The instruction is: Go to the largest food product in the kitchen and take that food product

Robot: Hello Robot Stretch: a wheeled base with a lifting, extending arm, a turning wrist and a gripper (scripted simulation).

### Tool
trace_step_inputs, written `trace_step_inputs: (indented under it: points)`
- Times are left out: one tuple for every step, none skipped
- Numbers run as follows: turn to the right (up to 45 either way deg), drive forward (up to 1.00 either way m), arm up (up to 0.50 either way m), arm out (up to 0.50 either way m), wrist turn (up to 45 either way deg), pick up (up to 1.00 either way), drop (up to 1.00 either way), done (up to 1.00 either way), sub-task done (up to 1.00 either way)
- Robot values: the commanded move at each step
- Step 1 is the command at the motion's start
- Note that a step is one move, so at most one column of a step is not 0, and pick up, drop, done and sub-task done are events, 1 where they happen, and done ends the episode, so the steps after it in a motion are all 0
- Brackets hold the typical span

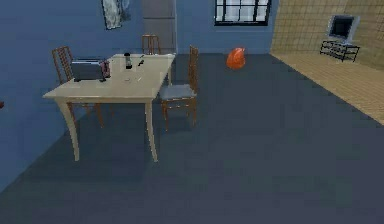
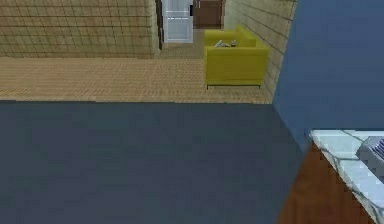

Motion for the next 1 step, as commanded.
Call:
trace_step_inputs:
  points:
    - [-45.0,0.0,0.0,0.0,0.0,0.0,0.0,0.0,0.0]
